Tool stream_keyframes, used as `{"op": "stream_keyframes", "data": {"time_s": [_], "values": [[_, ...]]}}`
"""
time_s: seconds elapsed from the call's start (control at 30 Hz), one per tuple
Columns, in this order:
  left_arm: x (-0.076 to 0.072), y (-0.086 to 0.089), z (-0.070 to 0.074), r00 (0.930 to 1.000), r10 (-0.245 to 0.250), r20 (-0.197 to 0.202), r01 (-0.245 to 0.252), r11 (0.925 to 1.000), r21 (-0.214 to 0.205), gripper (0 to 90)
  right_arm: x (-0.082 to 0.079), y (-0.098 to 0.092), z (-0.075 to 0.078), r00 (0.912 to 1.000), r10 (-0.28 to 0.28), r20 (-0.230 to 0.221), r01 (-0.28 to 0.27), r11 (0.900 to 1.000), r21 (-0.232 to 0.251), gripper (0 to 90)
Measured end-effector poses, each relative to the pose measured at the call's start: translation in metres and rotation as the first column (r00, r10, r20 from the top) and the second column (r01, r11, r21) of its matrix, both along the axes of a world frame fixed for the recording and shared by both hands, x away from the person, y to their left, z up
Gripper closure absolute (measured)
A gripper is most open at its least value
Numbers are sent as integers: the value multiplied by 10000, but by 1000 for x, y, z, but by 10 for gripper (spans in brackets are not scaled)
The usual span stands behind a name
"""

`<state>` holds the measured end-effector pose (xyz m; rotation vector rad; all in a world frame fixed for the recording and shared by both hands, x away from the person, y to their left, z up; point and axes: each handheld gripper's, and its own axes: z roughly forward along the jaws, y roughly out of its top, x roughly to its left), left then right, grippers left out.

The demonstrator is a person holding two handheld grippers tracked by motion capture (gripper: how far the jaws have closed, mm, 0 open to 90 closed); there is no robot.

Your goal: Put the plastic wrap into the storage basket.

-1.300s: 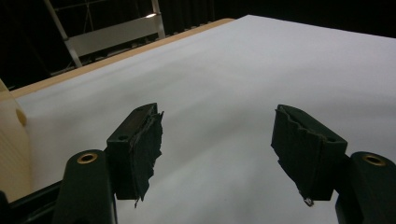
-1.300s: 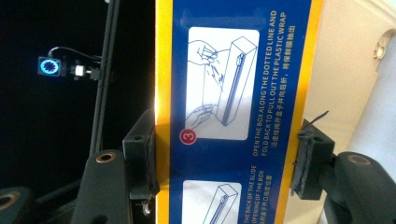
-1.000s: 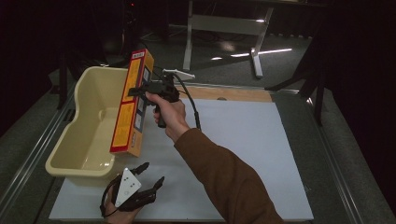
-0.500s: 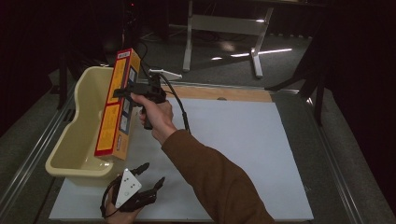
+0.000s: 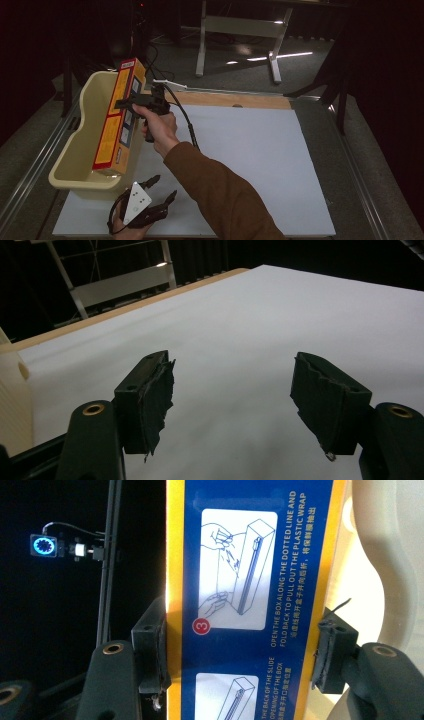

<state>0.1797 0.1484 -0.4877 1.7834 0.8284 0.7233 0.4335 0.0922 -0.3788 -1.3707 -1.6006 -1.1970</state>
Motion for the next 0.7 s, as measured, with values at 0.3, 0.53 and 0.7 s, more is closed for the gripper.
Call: {"op": "stream_keyframes", "data": {"time_s": [0.3,0.53,0.7], "values": [[-1,3,0,10000,96,-13,-96,9999,-60,326,-1,9,-8,9995,-246,181,252,9991,-347,388],[-1,3,0,10000,94,-17,-94,9999,-57,326,-7,17,-12,9997,-201,166,209,9986,-480,388],[-2,3,1,9999,104,-28,-104,9999,-90,326,-9,20,-17,9991,-433,26,434,9978,-503,387]]}}
